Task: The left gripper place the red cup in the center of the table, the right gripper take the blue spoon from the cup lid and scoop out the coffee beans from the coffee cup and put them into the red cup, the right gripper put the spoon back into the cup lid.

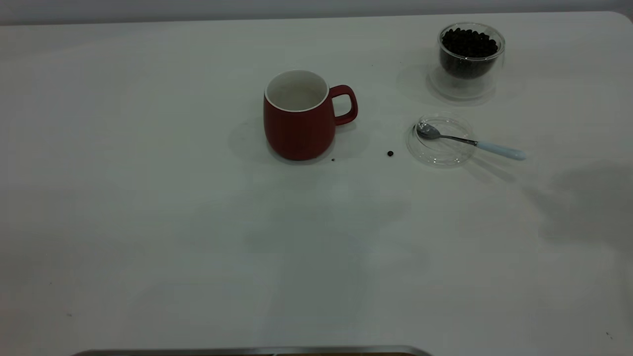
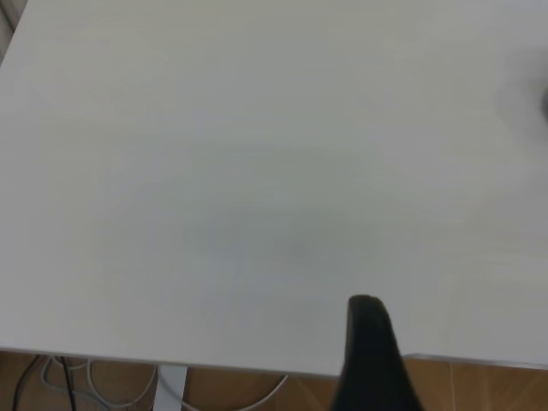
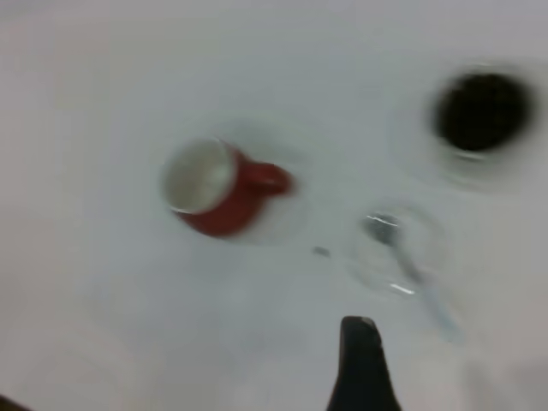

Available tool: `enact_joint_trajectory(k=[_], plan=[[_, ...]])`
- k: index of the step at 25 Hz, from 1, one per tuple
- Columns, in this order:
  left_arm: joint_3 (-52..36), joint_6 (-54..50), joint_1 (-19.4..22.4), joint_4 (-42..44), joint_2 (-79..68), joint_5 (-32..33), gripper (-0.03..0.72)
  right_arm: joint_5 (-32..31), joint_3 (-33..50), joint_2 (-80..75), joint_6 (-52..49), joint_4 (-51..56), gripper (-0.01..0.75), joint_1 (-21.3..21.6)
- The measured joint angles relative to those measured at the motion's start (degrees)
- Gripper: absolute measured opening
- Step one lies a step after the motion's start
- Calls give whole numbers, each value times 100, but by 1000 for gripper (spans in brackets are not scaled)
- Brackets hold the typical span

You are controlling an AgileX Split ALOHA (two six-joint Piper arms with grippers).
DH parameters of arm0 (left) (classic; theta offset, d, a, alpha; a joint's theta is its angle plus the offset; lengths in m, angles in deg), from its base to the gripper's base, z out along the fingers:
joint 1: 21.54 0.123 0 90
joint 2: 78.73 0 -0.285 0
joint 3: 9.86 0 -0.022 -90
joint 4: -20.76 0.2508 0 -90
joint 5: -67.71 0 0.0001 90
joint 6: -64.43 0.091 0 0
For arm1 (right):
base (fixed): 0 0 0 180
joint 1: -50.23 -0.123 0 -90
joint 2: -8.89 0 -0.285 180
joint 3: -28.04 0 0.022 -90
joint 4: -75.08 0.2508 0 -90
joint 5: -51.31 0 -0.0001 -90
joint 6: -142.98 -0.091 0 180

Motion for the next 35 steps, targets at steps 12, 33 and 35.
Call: enact_joint_trajectory(k=[12, 33, 35], plan=[[0, 0, 0, 0, 0, 0, 561, -1728, 980, 3544, -3021, -3169, 585, 26], [0, -5, 0, 0, 0, 0, 561, -1520, 2931, 6612, -3769, -4006, 585, -792], [0, -5, 0, 0, 0, 0, 561, -1520, 2931, 6615, -3763, -3993, 585, -1136]])
